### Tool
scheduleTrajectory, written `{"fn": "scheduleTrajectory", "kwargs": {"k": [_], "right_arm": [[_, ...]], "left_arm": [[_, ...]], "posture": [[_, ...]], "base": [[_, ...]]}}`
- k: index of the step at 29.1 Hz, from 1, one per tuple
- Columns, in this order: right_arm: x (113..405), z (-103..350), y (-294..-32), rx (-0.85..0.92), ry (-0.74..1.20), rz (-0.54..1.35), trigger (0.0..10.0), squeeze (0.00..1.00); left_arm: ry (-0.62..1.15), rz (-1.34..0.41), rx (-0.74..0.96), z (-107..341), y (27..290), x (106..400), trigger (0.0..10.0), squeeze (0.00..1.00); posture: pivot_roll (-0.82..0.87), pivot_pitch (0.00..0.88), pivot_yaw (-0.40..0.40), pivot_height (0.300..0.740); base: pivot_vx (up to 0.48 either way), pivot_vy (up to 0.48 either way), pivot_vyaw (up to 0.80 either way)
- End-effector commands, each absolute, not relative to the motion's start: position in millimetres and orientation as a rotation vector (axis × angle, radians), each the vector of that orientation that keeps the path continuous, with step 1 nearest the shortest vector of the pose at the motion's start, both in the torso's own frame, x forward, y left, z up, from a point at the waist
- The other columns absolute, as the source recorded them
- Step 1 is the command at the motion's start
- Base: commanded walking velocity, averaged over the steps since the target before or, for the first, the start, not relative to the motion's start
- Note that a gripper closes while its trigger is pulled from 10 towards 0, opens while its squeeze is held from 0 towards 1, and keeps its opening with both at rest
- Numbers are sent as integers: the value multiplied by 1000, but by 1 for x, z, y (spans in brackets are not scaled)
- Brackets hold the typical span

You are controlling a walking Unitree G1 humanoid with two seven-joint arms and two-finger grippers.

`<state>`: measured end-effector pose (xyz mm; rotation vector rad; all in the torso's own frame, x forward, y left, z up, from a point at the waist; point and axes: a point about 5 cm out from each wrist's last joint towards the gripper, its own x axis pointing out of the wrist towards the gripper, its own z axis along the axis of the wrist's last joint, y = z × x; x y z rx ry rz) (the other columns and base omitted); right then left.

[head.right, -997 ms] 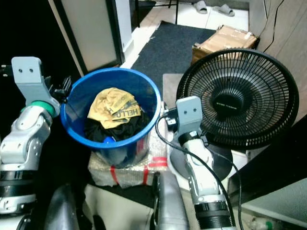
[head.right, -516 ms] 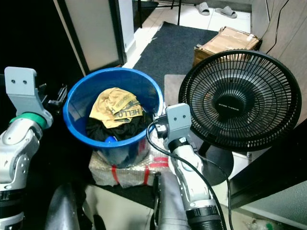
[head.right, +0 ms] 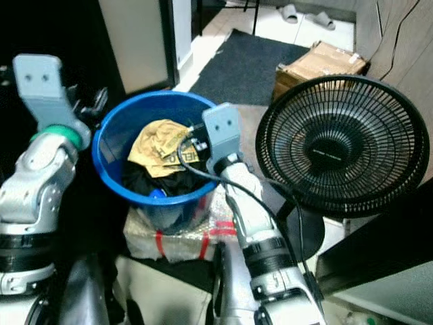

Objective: Clothes washing

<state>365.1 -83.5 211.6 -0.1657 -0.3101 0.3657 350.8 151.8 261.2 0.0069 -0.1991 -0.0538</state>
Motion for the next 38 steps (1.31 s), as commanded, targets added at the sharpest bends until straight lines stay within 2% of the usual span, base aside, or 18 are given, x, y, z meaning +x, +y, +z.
{"fn": "scheduleTrajectory", "kwargs": {"k": [1,5,7,17,23,25,34,38], "right_arm": [[372,214,-83,-203,-306,377,10000,0],[385,222,-88,-286,-296,374,10000,0],[396,222,-98,-363,-242,345,10000,0],[406,198,-110,-410,-55,334,10000,0],[406,183,-109,-414,57,401,10000,0],[404,178,-107,-416,85,487,10000,0],[391,168,-91,-418,65,738,10000,0],[387,165,-89,-428,56,783,10000,0]], "left_arm": [[-175,-36,15,253,153,351,10000,0],[-149,4,9,243,160,343,10000,0],[-119,58,9,231,171,332,10000,0],[-77,136,15,218,188,321,10000,0],[-73,146,18,215,189,319,10000,0],[-70,149,17,215,189,317,10000,0],[-65,145,18,214,188,317,10000,0],[-65,143,17,215,187,318,10000,0]], "posture": [[90,162,-5,445],[101,187,-47,445],[119,209,-73,445],[134,233,-88,445],[132,230,-92,445],[130,225,-89,445],[121,209,-79,445],[121,209,-79,445]], "base": [[0,0,0],[0,0,0],[0,0,0],[0,0,0],[0,0,0],[0,0,0],[0,0,0],[0,0,0]]}}
